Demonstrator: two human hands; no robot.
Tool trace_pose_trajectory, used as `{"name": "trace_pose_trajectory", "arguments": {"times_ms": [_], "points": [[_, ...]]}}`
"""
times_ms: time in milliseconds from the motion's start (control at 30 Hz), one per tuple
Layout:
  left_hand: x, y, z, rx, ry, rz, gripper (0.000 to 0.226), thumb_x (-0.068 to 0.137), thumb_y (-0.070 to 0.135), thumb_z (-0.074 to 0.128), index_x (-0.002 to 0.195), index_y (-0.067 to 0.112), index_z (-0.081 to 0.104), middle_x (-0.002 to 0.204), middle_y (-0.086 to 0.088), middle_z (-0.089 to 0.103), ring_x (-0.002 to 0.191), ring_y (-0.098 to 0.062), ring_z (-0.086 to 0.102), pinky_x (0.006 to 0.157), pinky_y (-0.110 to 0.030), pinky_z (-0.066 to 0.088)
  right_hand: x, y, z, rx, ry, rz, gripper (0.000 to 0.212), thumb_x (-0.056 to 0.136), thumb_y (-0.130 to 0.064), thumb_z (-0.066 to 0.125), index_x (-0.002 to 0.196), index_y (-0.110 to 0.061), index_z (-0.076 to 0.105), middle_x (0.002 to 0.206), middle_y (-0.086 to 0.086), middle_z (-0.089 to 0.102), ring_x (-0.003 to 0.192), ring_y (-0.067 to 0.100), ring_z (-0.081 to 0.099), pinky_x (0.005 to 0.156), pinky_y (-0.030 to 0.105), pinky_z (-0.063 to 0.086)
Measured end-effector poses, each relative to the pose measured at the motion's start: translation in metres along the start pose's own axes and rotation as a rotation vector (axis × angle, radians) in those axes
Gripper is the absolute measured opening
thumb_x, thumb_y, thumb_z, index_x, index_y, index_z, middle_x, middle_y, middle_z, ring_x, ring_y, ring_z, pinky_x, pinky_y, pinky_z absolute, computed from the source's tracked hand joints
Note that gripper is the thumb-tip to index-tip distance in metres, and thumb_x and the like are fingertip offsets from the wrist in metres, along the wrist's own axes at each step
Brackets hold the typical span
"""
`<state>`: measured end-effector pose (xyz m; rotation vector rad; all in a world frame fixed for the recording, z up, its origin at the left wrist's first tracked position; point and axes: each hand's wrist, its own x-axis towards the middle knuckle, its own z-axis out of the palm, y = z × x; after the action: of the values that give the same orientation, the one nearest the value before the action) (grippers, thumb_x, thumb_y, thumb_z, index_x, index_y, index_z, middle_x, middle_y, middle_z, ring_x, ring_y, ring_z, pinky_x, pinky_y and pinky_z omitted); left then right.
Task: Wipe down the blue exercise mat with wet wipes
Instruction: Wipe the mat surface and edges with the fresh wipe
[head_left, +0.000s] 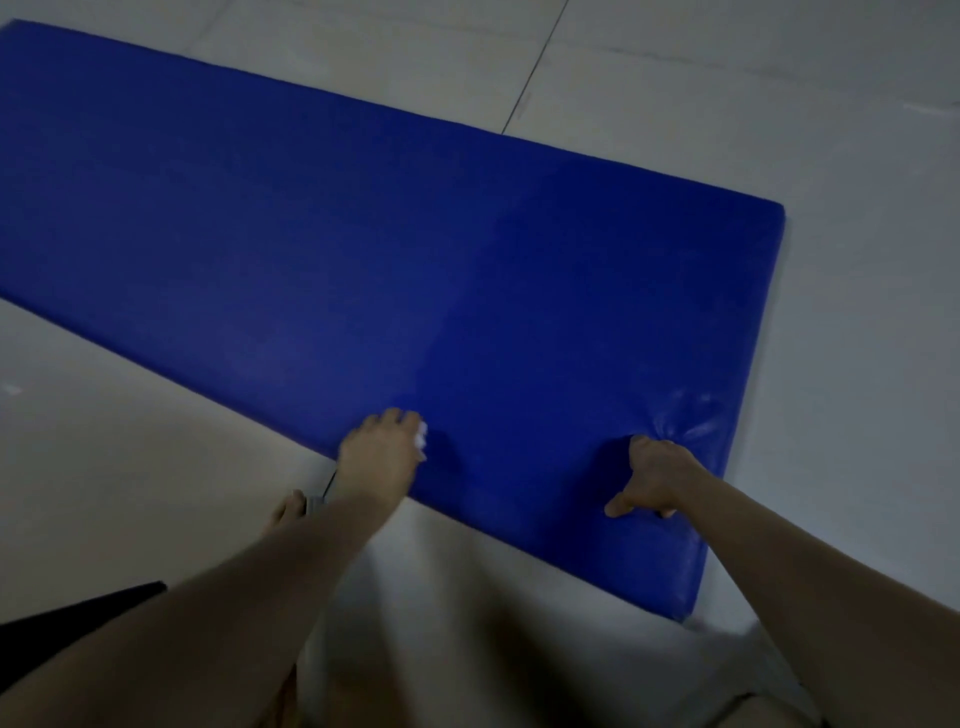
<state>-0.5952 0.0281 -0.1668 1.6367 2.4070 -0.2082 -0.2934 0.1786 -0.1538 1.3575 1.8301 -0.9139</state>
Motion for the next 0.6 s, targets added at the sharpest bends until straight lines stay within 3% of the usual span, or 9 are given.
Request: {"name": "trace_pose_trajectory", "arguments": {"times_ms": [100,300,433,533,600], "points": [[0.003,-0.004,-0.003,-0.175,-0.035,-0.223,0.024,0.101,0.03,0.055,0.115,0.012,0.059,0.109,-0.01,0.065,0.095,-0.025,0.062,0.08,-0.041,0.053,0.001,0.0,0.0,-0.011,-0.001,-0.006,0.071,0.068,-0.046,0.09,0.112,-0.016,0.043,0.098,0.003,0.056,0.085,0.02,0.064,0.079,0.036,0.061],[-0.043,0.07,0.01,-0.409,-0.039,-0.144,0.02,0.102,0.026,0.049,0.115,0.014,0.058,0.106,-0.003,0.062,0.092,-0.018,0.059,0.08,-0.032,0.051,0.001,0.001,0.0,-0.033,0.003,-0.009,0.07,0.069,-0.047,0.089,0.109,-0.017,0.042,0.094,0.001,0.056,0.082,0.019,0.063,0.08,0.035,0.06],[-0.066,0.133,0.019,-0.417,-0.077,0.125,0.013,0.101,0.031,0.049,0.095,0.02,0.055,0.101,-0.003,0.061,0.094,-0.024,0.059,0.075,-0.034,0.042,-0.002,0.0,-0.004,-0.002,0.003,-0.012,0.065,0.068,-0.044,0.091,0.102,-0.017,0.043,0.091,0.004,0.061,0.069,0.018,0.066,0.068,0.031,0.06],[-0.083,0.165,0.022,-0.393,-0.105,0.277,0.029,0.102,0.037,0.038,0.102,0.017,0.06,0.1,-0.003,0.063,0.091,-0.021,0.059,0.074,-0.037,0.051,-0.002,0.001,-0.001,-0.02,0.021,-0.018,0.064,0.068,-0.046,0.09,0.1,-0.017,0.043,0.09,0.004,0.064,0.068,0.019,0.069,0.068,0.031,0.06],[-0.084,0.163,0.02,-0.345,-0.091,0.329,0.032,0.098,0.038,0.039,0.101,0.017,0.063,0.093,-0.002,0.066,0.083,-0.021,0.061,0.066,-0.039,0.054,-0.003,0.0,-0.001,-0.037,0.018,-0.017,0.064,0.069,-0.047,0.09,0.1,-0.017,0.042,0.09,0.005,0.066,0.07,0.02,0.071,0.07,0.031,0.06]]}}
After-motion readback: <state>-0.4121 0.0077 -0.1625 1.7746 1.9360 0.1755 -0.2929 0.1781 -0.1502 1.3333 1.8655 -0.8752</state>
